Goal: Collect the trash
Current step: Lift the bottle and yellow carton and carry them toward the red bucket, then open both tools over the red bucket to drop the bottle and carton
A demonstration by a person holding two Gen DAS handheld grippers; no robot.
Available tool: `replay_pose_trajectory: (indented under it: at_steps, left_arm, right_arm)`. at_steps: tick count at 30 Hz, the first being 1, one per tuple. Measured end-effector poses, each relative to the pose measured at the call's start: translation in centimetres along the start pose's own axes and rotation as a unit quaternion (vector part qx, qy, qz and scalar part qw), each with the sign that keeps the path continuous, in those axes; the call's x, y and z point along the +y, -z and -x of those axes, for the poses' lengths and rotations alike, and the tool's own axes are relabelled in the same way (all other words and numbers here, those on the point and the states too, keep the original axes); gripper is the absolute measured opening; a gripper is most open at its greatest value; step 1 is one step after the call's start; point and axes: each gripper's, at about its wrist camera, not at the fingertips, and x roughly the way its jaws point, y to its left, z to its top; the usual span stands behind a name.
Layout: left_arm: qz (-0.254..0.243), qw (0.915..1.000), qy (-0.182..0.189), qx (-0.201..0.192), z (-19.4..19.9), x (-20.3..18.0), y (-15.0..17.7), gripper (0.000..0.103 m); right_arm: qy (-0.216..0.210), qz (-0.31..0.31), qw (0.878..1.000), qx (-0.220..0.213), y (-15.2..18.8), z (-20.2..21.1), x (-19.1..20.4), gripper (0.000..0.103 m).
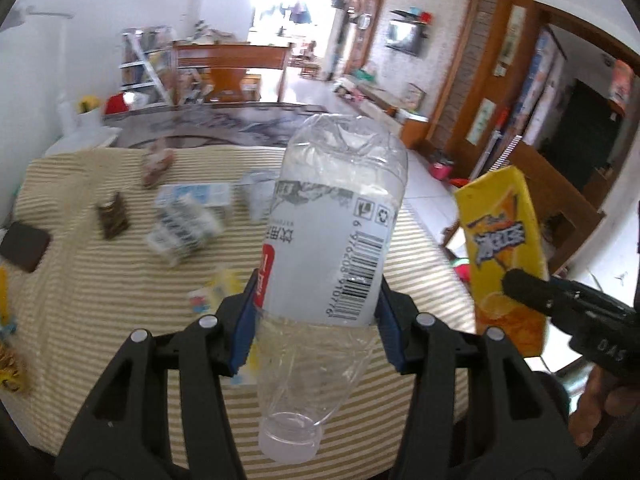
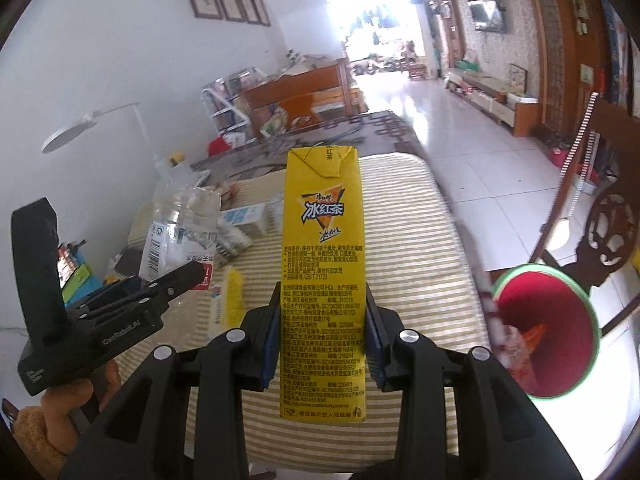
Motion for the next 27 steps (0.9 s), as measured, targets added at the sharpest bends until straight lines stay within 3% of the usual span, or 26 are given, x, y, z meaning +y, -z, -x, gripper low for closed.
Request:
replay_pose_trajectory:
  at_steps: [8, 15, 20, 21, 22, 23, 24, 27]
  left_arm:
    - [-0.032, 0.9958, 0.078, 0.036, -4.1, -6.1, -0.9, 0.05]
    - [-0.066, 0.9787, 0.173, 0.089, -9.8, -12.8, -2.3, 0.05]
    - [-0.093, 0.9653, 0.212, 0.122, -13.1, -17.2, -2.9, 0.05]
    - [-0.101, 0.9623, 0.217, 0.129, -13.8, -18.3, -2.9, 0.051]
    - [-0.108, 0.96, 0.221, 0.134, -14.2, -18.8, -2.8, 0.059]
    - [-0.116, 0.9586, 0.221, 0.136, -14.4, -19.4, -2.7, 0.065]
    - [-0.121, 0.9588, 0.219, 0.134, -14.4, -20.0, -2.6, 0.077]
    - [-0.135, 0.9614, 0.211, 0.114, -13.8, -19.9, -2.3, 0.084]
  right_arm:
    - [0.059, -0.065, 0.996, -0.014, 0.9, 1.9, -7.7, 0.034]
    - [0.12, -0.14, 0.983, -0.017, 2.4, 2.2, -15.1, 0.034]
    - [0.151, -0.176, 0.973, -0.013, 3.3, 1.8, -19.5, 0.035]
    - [0.153, -0.186, 0.97, -0.015, 3.4, 1.7, -20.3, 0.036]
    - [0.156, -0.195, 0.968, -0.019, 3.6, 1.7, -21.0, 0.037]
    - [0.16, -0.202, 0.966, -0.022, 3.7, 1.8, -21.6, 0.042]
    - [0.168, -0.211, 0.963, -0.025, 3.8, 1.8, -22.3, 0.055]
    - [0.186, -0.216, 0.958, -0.03, 4.0, 2.1, -22.9, 0.062]
